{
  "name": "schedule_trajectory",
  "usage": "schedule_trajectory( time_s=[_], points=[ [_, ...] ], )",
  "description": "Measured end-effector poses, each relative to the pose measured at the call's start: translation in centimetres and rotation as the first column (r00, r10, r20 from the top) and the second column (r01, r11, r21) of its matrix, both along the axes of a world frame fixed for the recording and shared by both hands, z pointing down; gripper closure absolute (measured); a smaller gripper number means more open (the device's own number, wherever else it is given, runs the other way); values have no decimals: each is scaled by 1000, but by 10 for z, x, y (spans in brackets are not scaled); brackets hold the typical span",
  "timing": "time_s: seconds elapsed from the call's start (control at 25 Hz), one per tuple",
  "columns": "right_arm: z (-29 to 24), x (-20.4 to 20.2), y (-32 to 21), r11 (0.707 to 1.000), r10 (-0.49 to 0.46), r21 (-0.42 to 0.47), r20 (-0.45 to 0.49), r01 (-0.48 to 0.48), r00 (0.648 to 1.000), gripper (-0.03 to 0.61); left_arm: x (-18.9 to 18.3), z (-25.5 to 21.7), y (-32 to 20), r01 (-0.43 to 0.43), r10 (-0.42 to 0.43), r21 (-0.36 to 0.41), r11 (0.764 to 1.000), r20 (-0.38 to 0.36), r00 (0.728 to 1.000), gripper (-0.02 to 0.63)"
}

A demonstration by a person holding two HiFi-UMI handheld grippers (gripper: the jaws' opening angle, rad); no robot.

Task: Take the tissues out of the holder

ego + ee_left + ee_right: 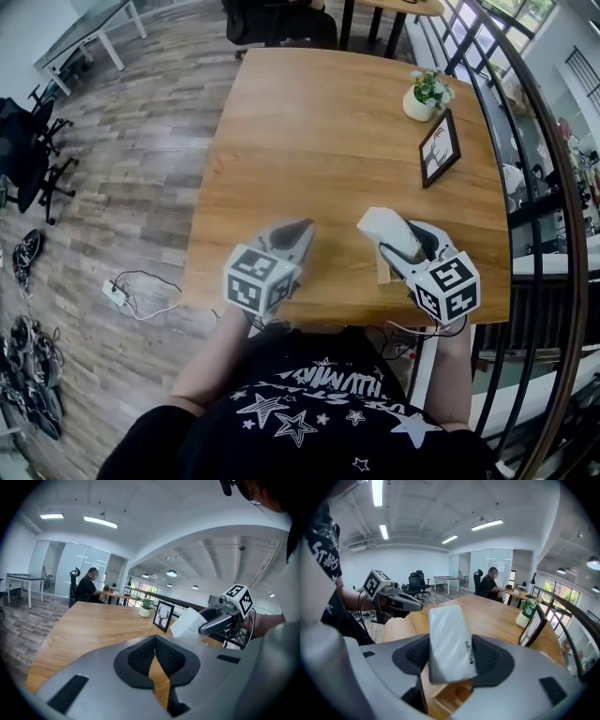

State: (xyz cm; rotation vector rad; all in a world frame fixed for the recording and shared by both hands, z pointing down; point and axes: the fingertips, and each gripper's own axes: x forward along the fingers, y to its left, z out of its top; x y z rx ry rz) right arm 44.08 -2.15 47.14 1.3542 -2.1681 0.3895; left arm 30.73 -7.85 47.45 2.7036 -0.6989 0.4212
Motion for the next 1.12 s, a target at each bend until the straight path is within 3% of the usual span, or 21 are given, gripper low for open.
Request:
schedule_trajectory(
  time_s=[0.32, 0.6, 0.8, 1.12],
  points=[
    [6, -63, 0, 990, 138, 27, 4, -138, 990, 305, -50, 13, -4, -142, 142, -18, 990, -3, 990, 600],
    [15, -104, 37, 951, 307, 17, 22, -307, 952, 305, -80, 35, 14, -296, 297, -70, 953, -7, 955, 600],
    [26, -100, 78, 916, 400, -22, 31, -400, 916, 305, -66, 41, 42, -387, 386, -90, 918, -29, 922, 600],
    [24, -98, 134, 872, 488, 6, 64, -489, 871, 305, -41, 40, 97, -488, 487, -84, 869, -26, 873, 600]
  ],
)
